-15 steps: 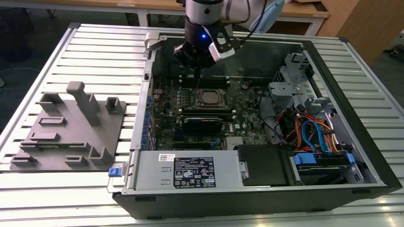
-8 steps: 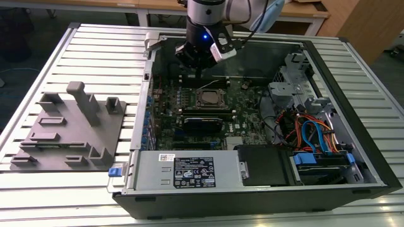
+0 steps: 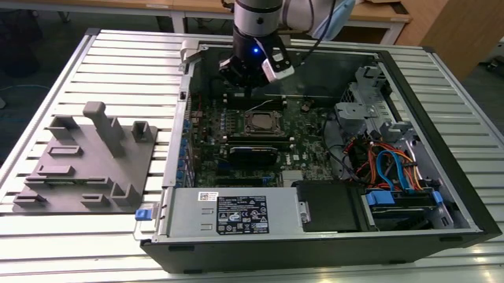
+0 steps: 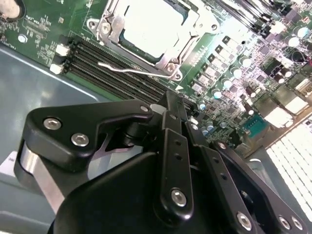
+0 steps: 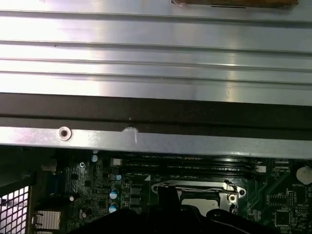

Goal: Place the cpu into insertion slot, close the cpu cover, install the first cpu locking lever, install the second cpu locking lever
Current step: 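Install the first cpu locking lever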

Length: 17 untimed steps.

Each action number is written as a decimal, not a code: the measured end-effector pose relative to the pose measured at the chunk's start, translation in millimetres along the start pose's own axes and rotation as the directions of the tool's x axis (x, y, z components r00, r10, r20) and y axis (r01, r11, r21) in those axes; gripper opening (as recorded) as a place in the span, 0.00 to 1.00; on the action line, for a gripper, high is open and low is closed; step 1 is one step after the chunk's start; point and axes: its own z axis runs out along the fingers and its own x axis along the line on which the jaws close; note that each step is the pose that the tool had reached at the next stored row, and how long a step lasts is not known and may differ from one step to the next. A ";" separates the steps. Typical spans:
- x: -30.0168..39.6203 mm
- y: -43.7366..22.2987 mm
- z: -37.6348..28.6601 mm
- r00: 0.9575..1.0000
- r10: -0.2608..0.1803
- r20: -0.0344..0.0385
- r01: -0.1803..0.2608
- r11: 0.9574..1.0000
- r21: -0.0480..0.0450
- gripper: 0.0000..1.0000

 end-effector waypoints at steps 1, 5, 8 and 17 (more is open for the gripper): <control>-0.7 -0.1 1.1 1.000 0.003 0.001 -0.003 1.000 0.000 0.10; -6.0 -0.4 4.0 1.000 0.005 0.001 -0.005 1.000 0.000 0.10; -10.6 -0.8 6.4 1.000 0.005 0.001 -0.005 1.000 0.000 0.10; -23.3 -1.4 17.4 1.000 0.005 0.001 -0.005 1.000 0.000 0.10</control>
